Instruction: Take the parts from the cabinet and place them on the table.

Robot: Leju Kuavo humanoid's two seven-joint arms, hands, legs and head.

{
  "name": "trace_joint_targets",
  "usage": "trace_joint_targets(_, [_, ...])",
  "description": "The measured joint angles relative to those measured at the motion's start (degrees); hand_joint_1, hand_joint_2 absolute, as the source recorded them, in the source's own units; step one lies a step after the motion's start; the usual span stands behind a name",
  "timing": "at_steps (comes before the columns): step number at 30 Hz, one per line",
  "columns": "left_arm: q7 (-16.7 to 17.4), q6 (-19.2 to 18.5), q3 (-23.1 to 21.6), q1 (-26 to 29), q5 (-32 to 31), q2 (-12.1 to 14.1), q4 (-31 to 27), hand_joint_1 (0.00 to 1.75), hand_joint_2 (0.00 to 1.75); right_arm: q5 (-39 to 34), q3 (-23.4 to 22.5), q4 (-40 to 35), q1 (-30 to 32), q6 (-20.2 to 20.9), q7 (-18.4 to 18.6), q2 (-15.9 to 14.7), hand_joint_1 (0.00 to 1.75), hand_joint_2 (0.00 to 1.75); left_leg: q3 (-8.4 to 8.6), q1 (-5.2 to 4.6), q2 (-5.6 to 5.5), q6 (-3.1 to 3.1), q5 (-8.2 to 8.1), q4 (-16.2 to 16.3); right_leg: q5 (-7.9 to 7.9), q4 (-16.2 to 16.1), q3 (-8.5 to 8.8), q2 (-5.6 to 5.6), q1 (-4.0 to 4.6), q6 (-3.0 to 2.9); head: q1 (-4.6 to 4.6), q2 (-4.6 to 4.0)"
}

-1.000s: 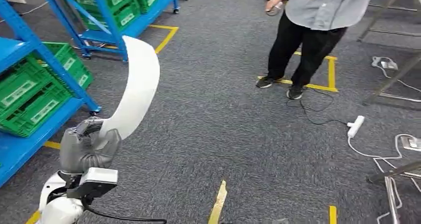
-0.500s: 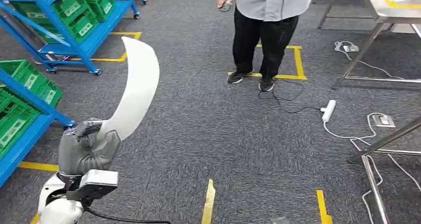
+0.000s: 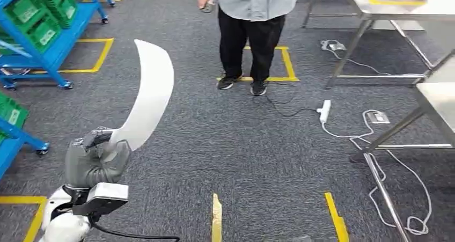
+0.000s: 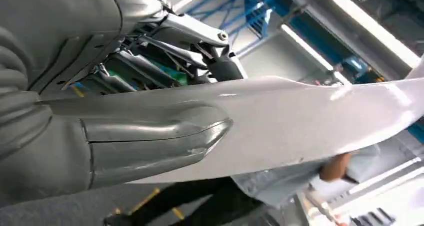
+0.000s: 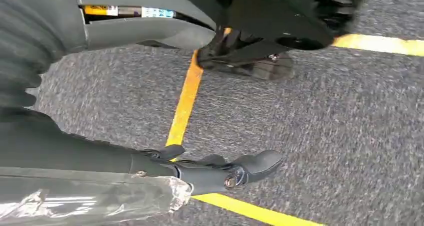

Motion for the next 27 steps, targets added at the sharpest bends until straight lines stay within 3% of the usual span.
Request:
trace_joint_targets(1, [0.0,0.0,0.0,0.0,0.0,0.0,0.0,1.75,1.75,0.0,0.0,0.0,0.1,0.0,0.0,0.0,0.00,1.75,0.03,-0.01,0.58,0.00,-0.01,0.0,0.47,0.4,-0.13,-0.04,0.00,0.11,-0.02,0.00])
trace_joint_targets(2, [0.0,0.0,0.0,0.0,0.0,0.0,0.0,1.75,1.75,0.0,0.0,0.0,0.2,0.0,0.0,0.0,0.00,1.75,0.05,-0.01,1.11,-0.04,-0.07,0.0,2.14,-1.7,0.97,-0.12,-0.01,0.13,0.00,0.00])
trace_joint_targets(4, [0.0,-0.3,0.0,-0.1,0.0,0.0,0.0,1.75,1.75,0.0,0.0,0.0,0.3,0.0,-0.1,0.0,0.00,1.75,0.29,-0.01,2.05,-0.27,-0.24,0.0,7.22,-12.4,6.80,-1.48,0.01,-0.11,-0.02,0.00])
trace_joint_targets(5, [0.0,-0.4,0.0,-0.1,0.0,0.0,0.0,1.75,1.75,0.0,0.0,0.0,0.1,0.0,-0.2,0.0,0.00,1.75,0.49,-0.14,2.40,-0.49,-0.36,0.0,7.64,-16.6,9.05,-3.76,0.14,-0.26,0.04,0.00])
trace_joint_targets(6, [0.0,-0.5,0.0,-0.1,0.0,0.0,0.0,1.75,1.75,-0.1,0.0,0.0,-0.2,0.0,-0.3,0.0,0.00,1.75,0.43,-0.63,2.71,-0.89,-0.57,0.3,7.31,-17.3,9.82,-4.02,0.55,-0.88,0.00,0.00])
trace_joint_targets(9, [0.0,-0.9,0.0,-0.3,0.0,0.0,0.0,1.75,1.75,-0.1,0.0,0.1,-0.2,0.1,-0.4,0.0,0.00,1.75,0.55,-0.59,3.88,-1.51,-0.36,0.2,7.54,-17.1,9.24,-2.38,0.67,-1.77,-0.04,0.00])
trace_joint_targets(10, [0.0,-0.9,0.0,-0.5,0.0,0.0,0.0,1.75,1.75,-0.1,0.0,0.2,-0.1,0.1,-0.4,0.0,0.00,1.75,0.59,-0.46,3.81,-1.99,-0.71,0.4,7.87,-17.4,9.39,-1.92,0.38,-2.29,0.00,0.00])
trace_joint_targets(11, [0.0,-1.0,0.0,-0.6,0.1,0.1,0.0,1.75,1.75,-0.1,0.0,0.2,-0.1,0.1,-0.5,0.0,0.00,1.75,0.32,-0.26,1.86,-2.43,-1.71,1.2,8.06,-17.5,9.43,-1.47,0.22,-2.60,-0.22,0.00])
trace_joint_targets(12, [0.0,-1.0,0.0,-0.6,0.1,0.1,0.0,1.75,1.75,-0.1,0.0,0.2,-0.2,0.1,-0.5,0.0,0.00,1.75,-0.75,-0.10,0.53,-2.60,-3.62,3.7,8.13,-17.5,9.38,-1.09,0.17,-2.89,-0.39,0.00])
trace_joint_targets(13, [0.0,-1.0,0.0,-0.6,0.1,0.1,0.0,1.75,1.75,-0.1,0.0,0.2,-0.4,0.2,-0.5,0.0,0.00,1.75,-2.75,-0.05,-0.12,-2.73,-6.08,8.2,8.19,-17.5,9.33,-0.54,0.17,-3.08,-0.37,0.00])
trace_joint_targets(15, [0.0,-1.0,0.0,-0.6,0.1,0.2,0.0,1.75,1.75,-0.1,0.0,0.2,-0.4,0.2,-0.5,0.0,0.00,1.75,-6.88,-0.06,-0.36,-2.85,-9.27,16.8,8.25,-17.4,9.20,0.64,0.24,-3.17,-0.42,0.00])
trace_joint_targets(16, [0.0,-1.0,0.0,-0.6,0.1,0.2,0.0,1.75,1.75,-0.1,0.0,0.3,-0.4,0.2,-0.5,0.0,0.00,1.75,-7.58,-0.05,-0.39,-2.78,-8.92,18.0,8.27,-17.4,9.24,1.29,0.26,-3.19,-0.37,0.00])
trace_joint_targets(17, [0.0,-1.0,0.0,-0.6,0.2,0.2,0.0,1.75,1.75,-0.1,0.0,0.3,-0.3,0.2,-0.5,0.0,0.00,1.75,-7.06,-0.05,-0.41,-2.66,-7.21,16.7,8.27,-17.4,9.27,1.93,0.27,-3.18,-0.37,0.00])
trace_joint_targets(19, [0.0,-1.2,0.0,-0.7,0.2,0.3,0.0,1.75,1.75,-0.1,0.0,0.3,-0.3,0.3,-0.5,0.0,0.00,1.75,-3.17,-0.05,-1.17,-2.14,-1.90,8.4,8.28,-17.3,9.41,3.32,0.28,-3.15,-0.42,0.00])
trace_joint_targets(20, [0.0,-1.2,0.0,-0.8,0.2,0.3,0.0,1.75,1.75,-0.1,0.0,0.3,-0.3,0.3,-0.5,0.0,0.00,1.75,-1.08,-0.01,-3.16,-1.81,0.17,3.9,8.27,-17.2,9.44,3.83,0.24,-3.05,-0.44,0.00])
trace_joint_targets(21, [0.0,-1.2,0.0,-0.8,0.2,0.4,0.0,1.75,1.75,-0.1,0.0,0.4,-0.5,0.3,-0.5,0.0,0.00,1.75,-0.26,0.11,-5.25,-1.39,-0.24,1.9,8.23,-17.0,9.13,4.34,0.56,-2.76,-0.37,0.00])
trace_joint_targets(23, [0.0,-1.2,-0.1,-0.9,0.2,0.4,0.0,1.75,1.75,-0.1,0.0,0.5,-0.5,0.3,-0.5,0.0,0.00,1.75,-0.06,0.04,-4.58,-1.57,-0.70,0.9,8.54,-16.9,8.28,5.23,0.19,-2.06,-0.31,0.00])
trace_joint_targets(25, [-0.1,-1.2,0.0,-0.9,0.2,0.4,0.0,1.75,1.75,-0.3,0.0,0.6,-0.2,0.3,-0.5,0.0,0.00,1.75,0.05,0.21,-3.68,-0.94,-0.37,0.4,8.77,-17.2,7.89,6.12,0.18,-1.17,-0.39,0.00])
trace_joint_targets(26, [-0.1,-1.3,0.0,-1.1,0.2,0.3,0.0,1.75,1.75,-0.3,0.0,0.6,0.1,0.2,-0.5,-0.1,0.00,1.75,0.27,0.45,-2.73,-0.61,-0.11,0.0,8.26,-16.6,7.61,5.04,0.21,-1.05,-0.38,0.00])
trace_joint_targets(27, [-0.1,-1.3,0.0,-1.0,0.2,0.2,0.0,1.75,1.75,-0.4,0.0,0.6,0.0,0.2,-0.6,-0.1,0.00,1.75,0.27,0.45,-2.43,-0.36,-0.12,-0.1,6.65,-14.6,6.58,2.40,0.42,-0.71,0.27,0.00])
